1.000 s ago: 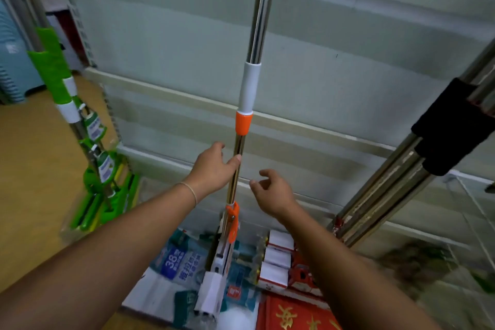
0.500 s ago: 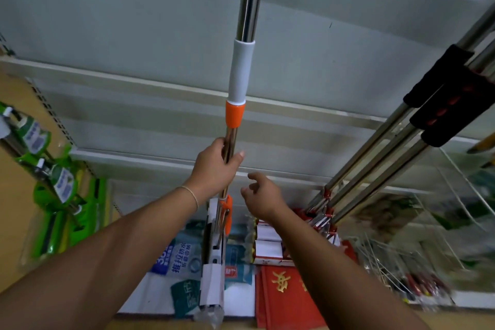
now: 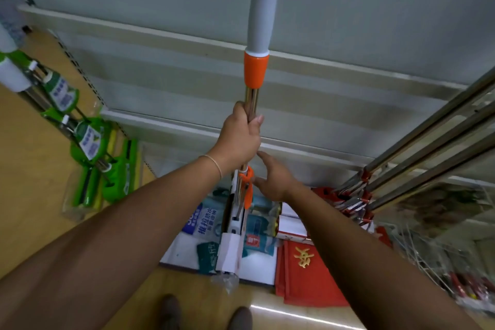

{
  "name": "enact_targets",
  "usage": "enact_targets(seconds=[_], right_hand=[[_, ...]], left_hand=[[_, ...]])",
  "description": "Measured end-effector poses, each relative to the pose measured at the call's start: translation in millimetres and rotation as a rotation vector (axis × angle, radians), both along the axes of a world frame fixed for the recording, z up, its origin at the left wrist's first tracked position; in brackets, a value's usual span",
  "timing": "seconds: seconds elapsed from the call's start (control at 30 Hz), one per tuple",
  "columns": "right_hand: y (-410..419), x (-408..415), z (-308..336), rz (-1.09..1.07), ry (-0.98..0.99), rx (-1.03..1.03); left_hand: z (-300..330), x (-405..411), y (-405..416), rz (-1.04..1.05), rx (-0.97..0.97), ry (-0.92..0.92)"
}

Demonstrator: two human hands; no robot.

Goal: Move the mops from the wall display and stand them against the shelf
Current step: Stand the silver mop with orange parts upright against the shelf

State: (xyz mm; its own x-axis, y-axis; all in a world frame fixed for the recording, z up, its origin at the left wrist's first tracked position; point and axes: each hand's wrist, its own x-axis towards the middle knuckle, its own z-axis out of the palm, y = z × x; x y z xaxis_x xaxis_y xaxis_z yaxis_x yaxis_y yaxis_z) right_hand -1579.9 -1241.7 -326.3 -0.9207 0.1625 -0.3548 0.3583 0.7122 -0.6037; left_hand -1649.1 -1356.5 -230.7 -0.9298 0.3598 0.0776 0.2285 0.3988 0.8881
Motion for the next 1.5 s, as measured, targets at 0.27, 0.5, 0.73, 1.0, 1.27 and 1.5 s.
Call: enact_targets(seconds=[0.27,0.5,0.73,1.0,1.27,1.5], right_hand=[[-27.0,-7.6,-27.0,0.085,0.004,-0.018],[-37.2,-6.7,-46.0,0.001,0.093,0.002],[-39.7,-18.9,-54.7,-0.154,0.124,0.088],[-42.0,-52.4,-62.4,-0.338,0.086,0.053],[-37.6,-73.7,-62.4,-0.404,0.127,-0.024],[-26.9,-83.7,-57.7,-0.414,0.106,-0.012]], left_hand=[[-0.5,-5.2,-16.6,-0.161,0.05,-0.077],[-1.0,-22.5,-26.2,-0.272,0.071,-0.111],[2.1,-40.3,-23.0,-0.347,0.061,-0.162],[-18.0,-55.9,-15.1,-0.198,-0.102,-0.033],[-20.2,-73.9,-3.8,-0.21,-0.121,0.018],[-17.3,-82.9,5.4,-0.234,-0.173,0.049]])
